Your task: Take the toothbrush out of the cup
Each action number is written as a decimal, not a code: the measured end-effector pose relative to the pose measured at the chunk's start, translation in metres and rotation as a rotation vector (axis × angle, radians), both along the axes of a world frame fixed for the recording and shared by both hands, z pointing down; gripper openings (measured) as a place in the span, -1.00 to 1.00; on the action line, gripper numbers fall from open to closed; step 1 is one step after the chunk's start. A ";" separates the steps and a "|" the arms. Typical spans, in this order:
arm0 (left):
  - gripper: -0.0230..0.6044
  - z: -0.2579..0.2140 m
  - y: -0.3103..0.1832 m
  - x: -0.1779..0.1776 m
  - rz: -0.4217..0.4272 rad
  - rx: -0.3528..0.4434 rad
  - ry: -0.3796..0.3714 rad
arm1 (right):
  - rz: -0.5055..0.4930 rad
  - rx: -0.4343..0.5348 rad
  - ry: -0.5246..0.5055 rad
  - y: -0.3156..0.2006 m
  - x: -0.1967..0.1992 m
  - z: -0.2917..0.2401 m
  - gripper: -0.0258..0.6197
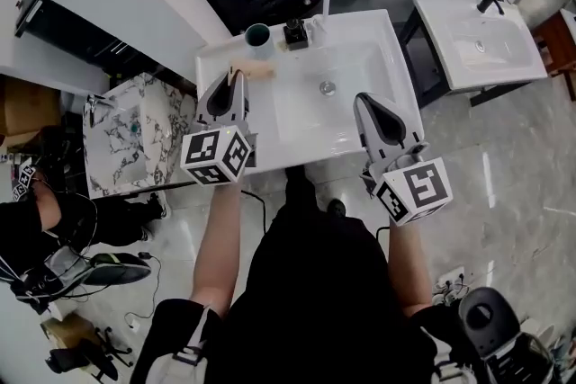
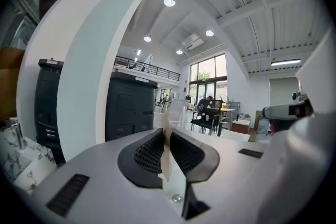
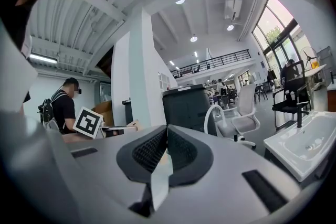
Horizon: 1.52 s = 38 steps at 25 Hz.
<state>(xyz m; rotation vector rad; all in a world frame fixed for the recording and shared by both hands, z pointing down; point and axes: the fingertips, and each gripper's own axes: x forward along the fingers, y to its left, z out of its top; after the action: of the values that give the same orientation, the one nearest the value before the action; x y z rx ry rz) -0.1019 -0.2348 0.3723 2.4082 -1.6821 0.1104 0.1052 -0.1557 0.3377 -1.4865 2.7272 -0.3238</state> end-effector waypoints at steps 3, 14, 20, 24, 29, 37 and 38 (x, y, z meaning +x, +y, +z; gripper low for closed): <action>-0.78 -0.003 0.022 0.017 0.010 -0.022 0.042 | -0.019 -0.005 -0.008 0.011 0.011 -0.002 -0.83; -0.78 -0.011 0.117 0.077 0.075 -0.050 0.133 | -0.037 -0.026 -0.031 0.079 0.042 0.006 -0.83; -0.78 -0.013 0.141 0.090 0.080 -0.055 0.202 | -0.056 -0.013 -0.037 0.090 0.045 0.005 -0.83; -0.78 -0.026 0.155 0.091 0.074 -0.025 0.218 | -0.078 0.018 -0.036 0.093 0.041 -0.005 -0.83; -0.78 -0.028 0.167 0.084 0.063 -0.012 0.238 | -0.096 0.046 -0.014 0.100 0.026 -0.012 -0.83; -0.78 -0.034 0.173 0.084 0.077 0.006 0.226 | -0.099 0.070 0.006 0.108 0.020 -0.019 -0.83; -0.78 -0.034 0.174 0.084 0.078 0.008 0.223 | -0.104 0.074 0.007 0.111 0.018 -0.019 -0.83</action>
<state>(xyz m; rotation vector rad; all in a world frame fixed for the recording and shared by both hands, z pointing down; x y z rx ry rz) -0.0181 -0.0606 0.3382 2.3902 -1.4946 -0.1489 0.1230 -0.0452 0.3188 -1.3344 2.7943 -0.2178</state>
